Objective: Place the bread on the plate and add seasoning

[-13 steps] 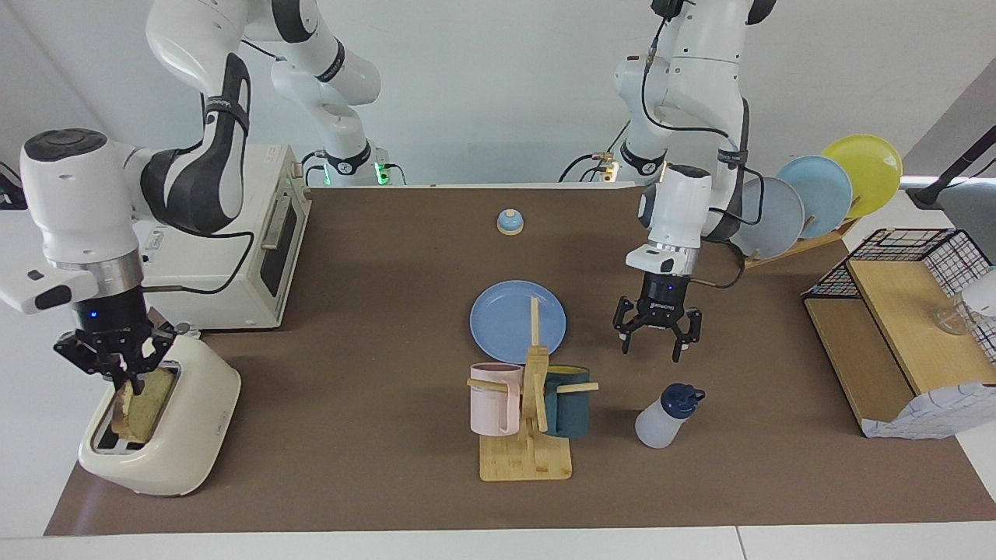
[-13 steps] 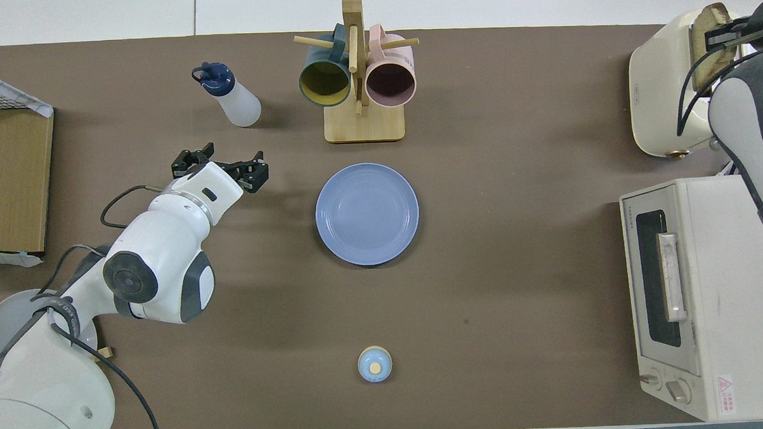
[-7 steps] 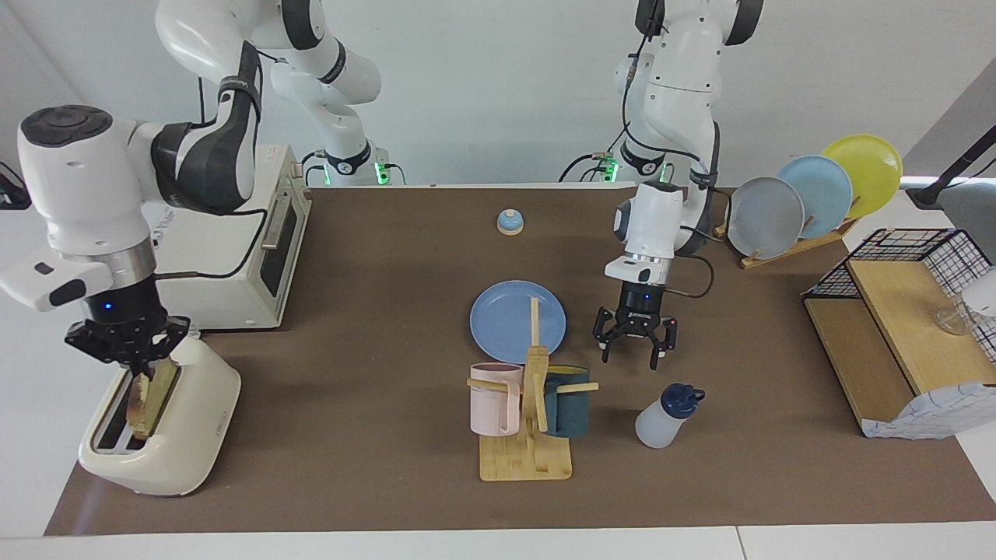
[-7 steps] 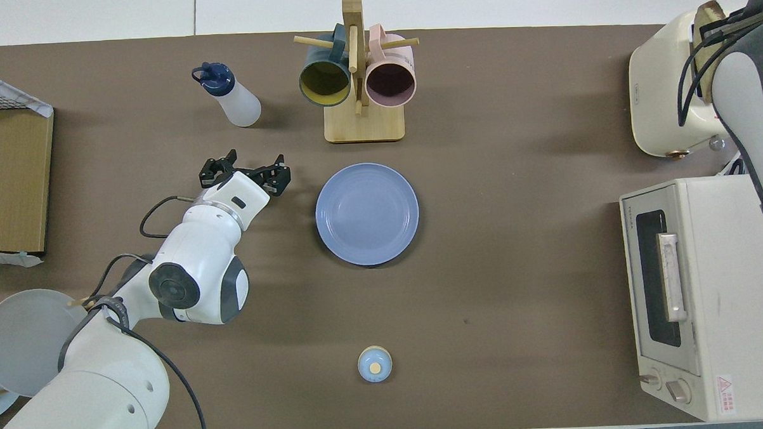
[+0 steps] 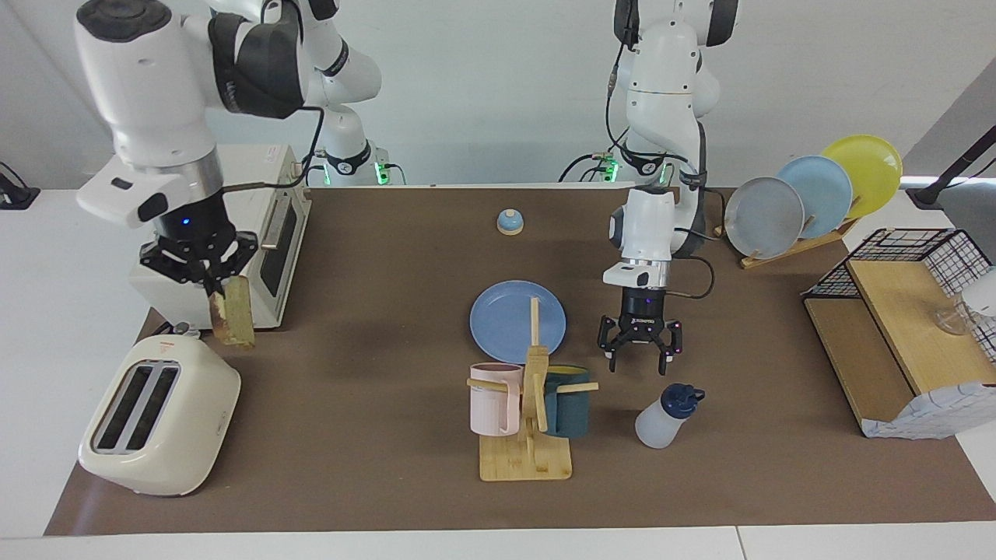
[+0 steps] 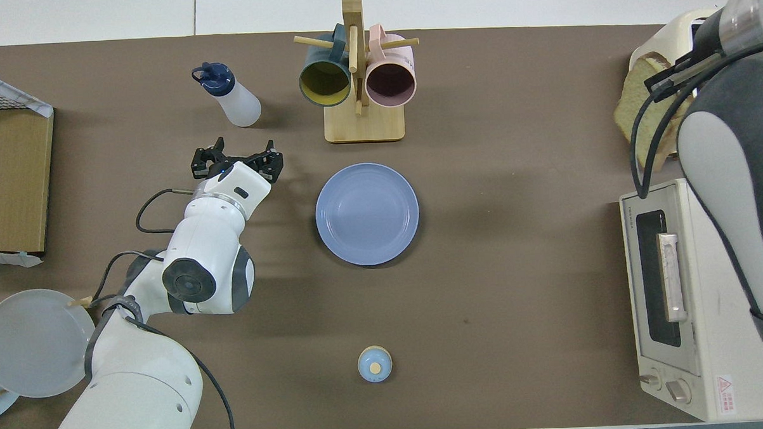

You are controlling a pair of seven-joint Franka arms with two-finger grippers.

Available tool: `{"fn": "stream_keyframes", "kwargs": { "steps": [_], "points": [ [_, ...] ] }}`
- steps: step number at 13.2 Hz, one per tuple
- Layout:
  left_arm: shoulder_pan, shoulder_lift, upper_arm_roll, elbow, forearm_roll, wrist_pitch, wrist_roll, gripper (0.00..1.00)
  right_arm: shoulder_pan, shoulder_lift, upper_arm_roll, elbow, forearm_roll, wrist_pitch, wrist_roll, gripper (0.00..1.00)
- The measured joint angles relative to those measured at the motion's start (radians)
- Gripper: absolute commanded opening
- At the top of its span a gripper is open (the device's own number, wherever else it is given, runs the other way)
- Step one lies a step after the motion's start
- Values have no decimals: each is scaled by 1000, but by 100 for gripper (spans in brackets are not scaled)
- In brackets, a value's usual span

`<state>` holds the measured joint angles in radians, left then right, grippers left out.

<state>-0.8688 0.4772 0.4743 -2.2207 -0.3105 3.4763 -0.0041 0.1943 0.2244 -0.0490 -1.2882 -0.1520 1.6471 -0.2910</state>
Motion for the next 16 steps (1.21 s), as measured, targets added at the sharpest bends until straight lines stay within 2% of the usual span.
{"fn": "stream_keyframes", "kwargs": {
  "steps": [2, 3, 7, 9, 11, 13, 16],
  "points": [
    [-4, 24, 11, 31, -8, 0, 0, 100, 28, -1, 7, -27, 81, 20, 7, 0],
    [-4, 35, 14, 45, -16, -1, 0, 100, 42, -9, 18, -64, 118, 66, 29, 0],
    [-3, 68, 21, 102, -46, -34, 0, 100, 194, -86, 42, -324, 173, 271, 232, 0],
    [-2, 96, 26, 136, -52, -47, 0, 100, 277, -117, 44, -411, 185, 358, 403, 0],
    [3, 124, 39, 164, -63, -48, 0, 100, 341, -126, 45, -457, 186, 438, 544, 0],
    [18, 136, 41, 177, -64, -49, 0, 100, 382, -123, 45, -506, 195, 544, 606, 0],
    [34, 137, 42, 200, -64, -74, -2, 100, 429, -77, 45, -552, 214, 707, 706, 0]
  ]
}}
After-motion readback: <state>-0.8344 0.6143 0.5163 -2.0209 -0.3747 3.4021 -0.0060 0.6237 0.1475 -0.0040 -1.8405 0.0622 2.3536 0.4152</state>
